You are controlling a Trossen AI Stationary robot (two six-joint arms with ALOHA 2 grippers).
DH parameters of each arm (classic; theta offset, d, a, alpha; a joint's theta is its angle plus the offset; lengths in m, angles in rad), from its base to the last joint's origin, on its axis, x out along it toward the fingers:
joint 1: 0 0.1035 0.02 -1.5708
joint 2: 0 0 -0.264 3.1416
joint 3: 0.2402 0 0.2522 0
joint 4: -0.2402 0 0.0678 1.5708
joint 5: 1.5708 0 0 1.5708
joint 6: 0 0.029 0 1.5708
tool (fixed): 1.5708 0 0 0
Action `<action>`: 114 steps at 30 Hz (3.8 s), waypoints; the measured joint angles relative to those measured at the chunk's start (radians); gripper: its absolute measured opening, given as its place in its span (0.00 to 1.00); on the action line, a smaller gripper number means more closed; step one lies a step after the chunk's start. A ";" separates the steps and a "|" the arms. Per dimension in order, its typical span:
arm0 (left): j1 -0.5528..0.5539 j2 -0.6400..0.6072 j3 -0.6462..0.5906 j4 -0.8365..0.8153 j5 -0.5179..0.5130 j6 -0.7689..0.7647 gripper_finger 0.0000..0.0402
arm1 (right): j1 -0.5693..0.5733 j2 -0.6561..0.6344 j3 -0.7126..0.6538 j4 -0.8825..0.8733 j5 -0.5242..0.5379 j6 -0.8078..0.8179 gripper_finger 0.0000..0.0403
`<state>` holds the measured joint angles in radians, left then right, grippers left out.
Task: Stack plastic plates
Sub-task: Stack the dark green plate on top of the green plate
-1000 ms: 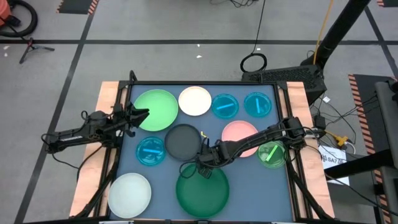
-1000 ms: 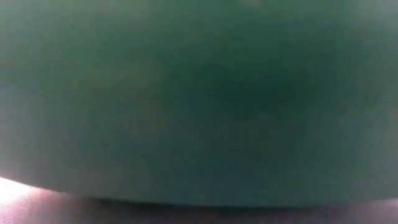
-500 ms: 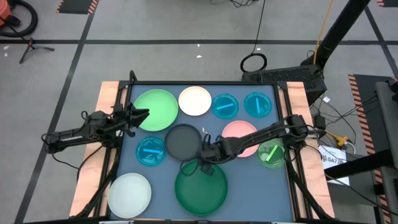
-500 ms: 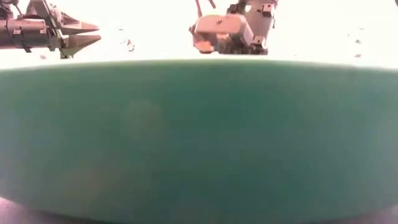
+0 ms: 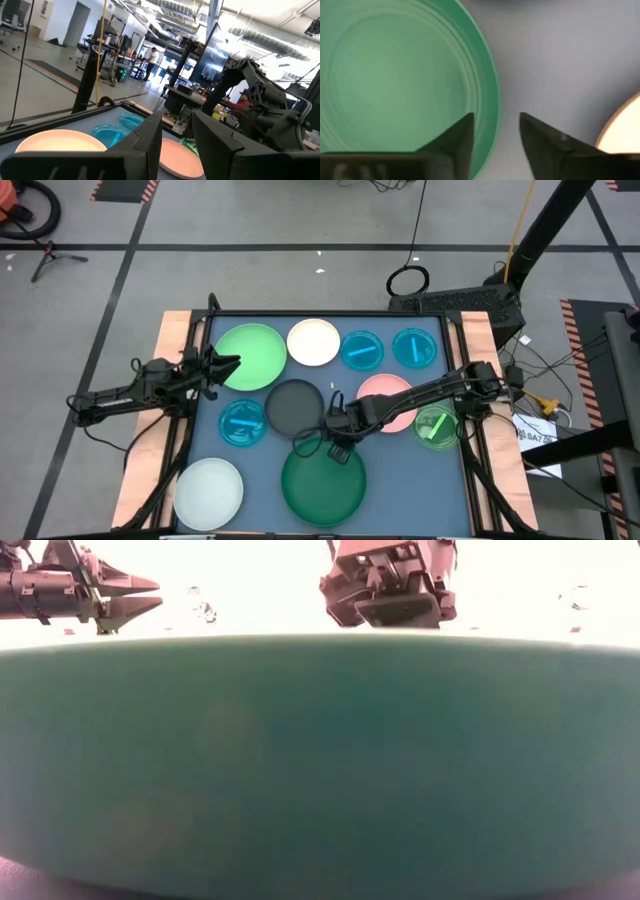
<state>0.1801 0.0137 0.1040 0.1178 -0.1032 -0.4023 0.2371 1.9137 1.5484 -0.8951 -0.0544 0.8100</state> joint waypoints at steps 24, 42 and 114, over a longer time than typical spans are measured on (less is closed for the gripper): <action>0.000 0.000 0.000 -0.018 -0.003 0.007 0.29 | 0.025 0.097 -0.001 0.059 0.053 0.020 0.30; 0.000 0.000 0.000 -0.017 -0.004 -0.004 0.29 | -0.002 0.026 0.000 0.027 0.048 0.007 0.01; -0.001 0.000 0.000 0.425 -0.140 0.243 0.29 | -0.639 0.129 0.000 1.002 0.156 -0.309 0.05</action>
<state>0.1791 0.0139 0.1043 0.5426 -0.2436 -0.1591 -0.4014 2.0430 1.5482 0.1066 0.1013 0.5007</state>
